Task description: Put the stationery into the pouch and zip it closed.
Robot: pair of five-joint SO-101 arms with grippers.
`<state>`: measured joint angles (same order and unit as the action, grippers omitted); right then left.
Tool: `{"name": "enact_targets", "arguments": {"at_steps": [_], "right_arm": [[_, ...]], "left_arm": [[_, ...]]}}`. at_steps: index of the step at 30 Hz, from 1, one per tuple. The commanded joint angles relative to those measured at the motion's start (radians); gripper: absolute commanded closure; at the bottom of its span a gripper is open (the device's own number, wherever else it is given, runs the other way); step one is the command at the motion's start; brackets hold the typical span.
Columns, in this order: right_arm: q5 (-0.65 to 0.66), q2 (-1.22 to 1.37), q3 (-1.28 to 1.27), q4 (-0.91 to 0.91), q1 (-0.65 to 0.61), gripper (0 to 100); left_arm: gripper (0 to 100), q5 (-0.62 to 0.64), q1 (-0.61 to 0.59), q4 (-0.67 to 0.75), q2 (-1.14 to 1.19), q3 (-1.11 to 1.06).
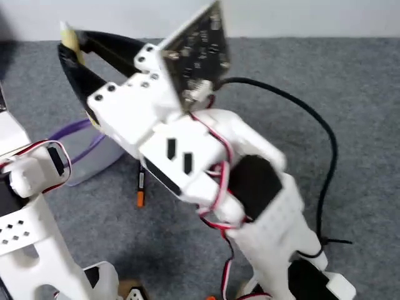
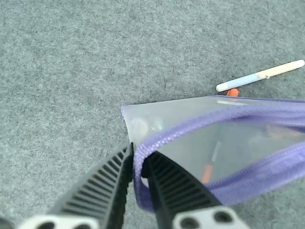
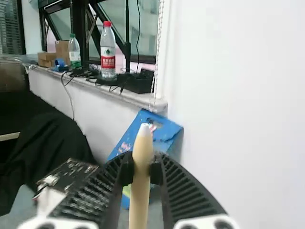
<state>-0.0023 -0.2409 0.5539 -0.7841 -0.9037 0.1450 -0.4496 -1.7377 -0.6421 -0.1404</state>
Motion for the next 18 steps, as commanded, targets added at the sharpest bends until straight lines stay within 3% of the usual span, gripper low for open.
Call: {"name": "enact_targets", "arguments": {"at_steps": [1, 9, 18], "right_arm": [[0.038, -0.012, -0.143, 0.219, -0.016, 99.1], [0.074, -0.022, -0.488, 0.532, -0.024, 99.1], [0.074, -0.022, -0.606, 0.553, -0.024, 99.0]], "left_arm": [[99, 0.009, 0.003, -0.012, 0.005, 0.001], [99, 0.009, 0.002, -0.012, 0.002, 0.001], [99, 0.009, 0.002, -0.011, 0.003, 0.001]]}}
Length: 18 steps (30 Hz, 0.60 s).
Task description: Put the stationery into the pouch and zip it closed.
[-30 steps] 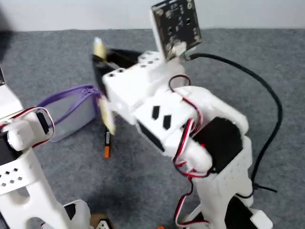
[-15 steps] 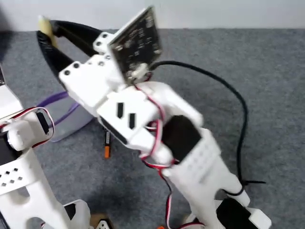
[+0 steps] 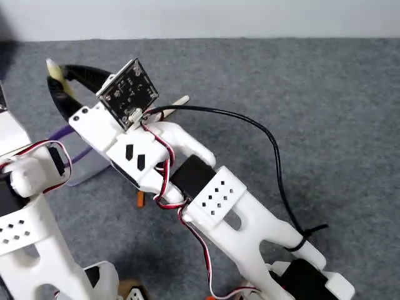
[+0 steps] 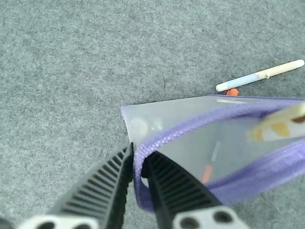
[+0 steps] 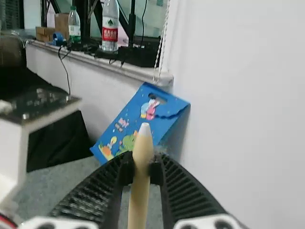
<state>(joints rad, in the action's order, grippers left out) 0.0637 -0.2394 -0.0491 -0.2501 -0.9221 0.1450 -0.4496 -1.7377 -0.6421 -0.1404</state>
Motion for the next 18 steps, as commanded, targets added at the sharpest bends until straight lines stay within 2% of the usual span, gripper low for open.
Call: {"name": "enact_targets", "arguments": {"at_steps": [1, 4, 8, 10, 13, 18], "right_arm": [[0.009, -0.024, -0.012, 0.013, -0.005, 98.9], [0.034, -0.025, -0.015, -0.091, -0.005, 94.1], [0.012, -0.073, 0.028, -0.269, -0.005, 74.1], [-0.018, -0.088, 0.061, -0.335, -0.004, 70.3], [-0.081, -0.096, 0.117, -0.386, 0.024, 74.7], [-0.261, -0.051, 0.169, -0.426, 0.196, 91.2]], "left_arm": [[99, 0.009, 0.002, -0.011, 0.003, 0.001], [99, 0.008, 0.002, -0.011, 0.005, 0.001], [99, 0.006, 0.002, -0.011, 0.005, 0.001], [99, 0.005, 0.002, -0.011, 0.005, 0.001], [99, 0.005, 0.002, -0.011, 0.005, 0.001], [99, 0.005, 0.002, -0.012, 0.005, 0.001]]}}
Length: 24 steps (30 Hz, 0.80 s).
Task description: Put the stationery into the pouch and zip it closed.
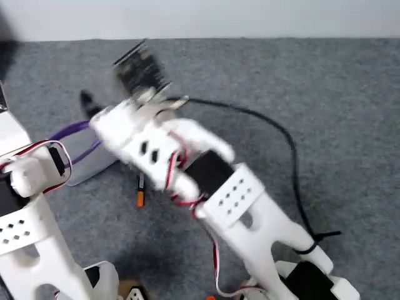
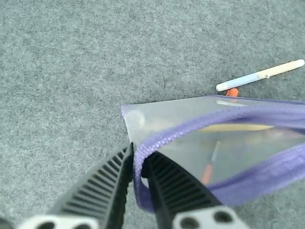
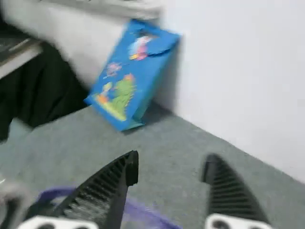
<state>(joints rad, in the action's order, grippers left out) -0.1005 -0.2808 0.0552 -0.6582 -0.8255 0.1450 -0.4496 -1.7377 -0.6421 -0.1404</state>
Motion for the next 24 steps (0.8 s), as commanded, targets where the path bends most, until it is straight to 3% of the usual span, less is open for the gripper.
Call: {"name": "enact_targets", "arguments": {"at_steps": [1, 4, 7, 12, 15, 24], "right_arm": [[-0.14, 0.013, 0.066, -0.025, 0.139, 94.2], [-0.293, 0.096, 0.069, -0.048, 0.237, 99.2], [-0.382, 0.202, 0.074, -0.093, 0.289, 95.9], [-0.497, 0.394, 0.183, -0.228, 0.312, 80.3], [-0.512, 0.527, 0.299, -0.314, 0.311, 73.4], [-0.506, 0.966, 0.703, -0.343, 0.311, 73.4]], "left_arm": [[99, 0.005, 0.002, -0.012, 0.005, 0.001], [99, 0.005, 0.002, -0.009, 0.005, 0.001], [99, 0.005, 0.002, -0.009, 0.005, 0.001], [99, 0.005, 0.002, -0.012, 0.005, 0.001], [99, 0.005, 0.002, -0.012, 0.005, 0.001], [99, 0.005, 0.002, -0.012, -0.003, -0.001]]}}
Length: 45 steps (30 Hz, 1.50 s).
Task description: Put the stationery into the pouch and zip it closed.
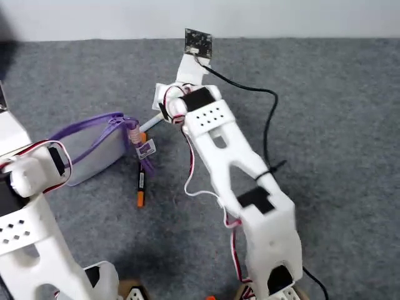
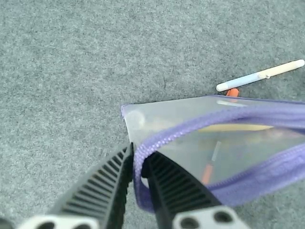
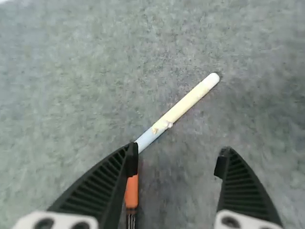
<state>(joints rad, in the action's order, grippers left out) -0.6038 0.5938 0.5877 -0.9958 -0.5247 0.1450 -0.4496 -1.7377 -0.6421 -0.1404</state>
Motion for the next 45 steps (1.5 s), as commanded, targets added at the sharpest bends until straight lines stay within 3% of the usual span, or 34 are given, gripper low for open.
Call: {"name": "enact_targets", "arguments": {"at_steps": [1, 11, 20, 27, 29, 35, 39, 42, 45], "right_arm": [[-0.003, 0.145, 0.224, -0.005, 0.01, 73.4], [0.069, 0.615, 0.721, -0.016, 0.005, 73.5], [0.13, 0.704, 0.77, -0.134, 0.007, 73.8], [0.161, 0.693, 0.75, -0.188, 0.044, 99.0], [0.161, 0.691, 0.789, -0.213, 0.061, 97.6], [0.169, 0.693, 0.956, -0.455, 0.064, 99.1], [0.318, 0.696, 1.085, -0.624, 0.053, 98.7], [0.339, 0.659, 1.092, -0.733, 0.027, 98.3], [0.321, 0.608, 1.069, -0.802, -0.03, 91.6]], "left_arm": [[99, 0.005, 0.002, -0.012, -0.003, -0.001], [99, 0.005, 0.002, -0.014, -0.005, -0.001], [99, 0.005, 0.002, -0.012, -0.003, -0.001], [99, 0.005, 0.002, -0.009, 0.0, -0.001], [99, 0.005, 0.002, -0.009, -0.002, -0.001], [99, 0.005, 0.002, -0.009, -0.003, -0.001], [99, 0.005, 0.002, -0.009, -0.003, -0.001], [99, 0.005, 0.002, -0.009, -0.003, -0.001], [99, 0.005, 0.002, -0.009, -0.003, -0.001]]}}
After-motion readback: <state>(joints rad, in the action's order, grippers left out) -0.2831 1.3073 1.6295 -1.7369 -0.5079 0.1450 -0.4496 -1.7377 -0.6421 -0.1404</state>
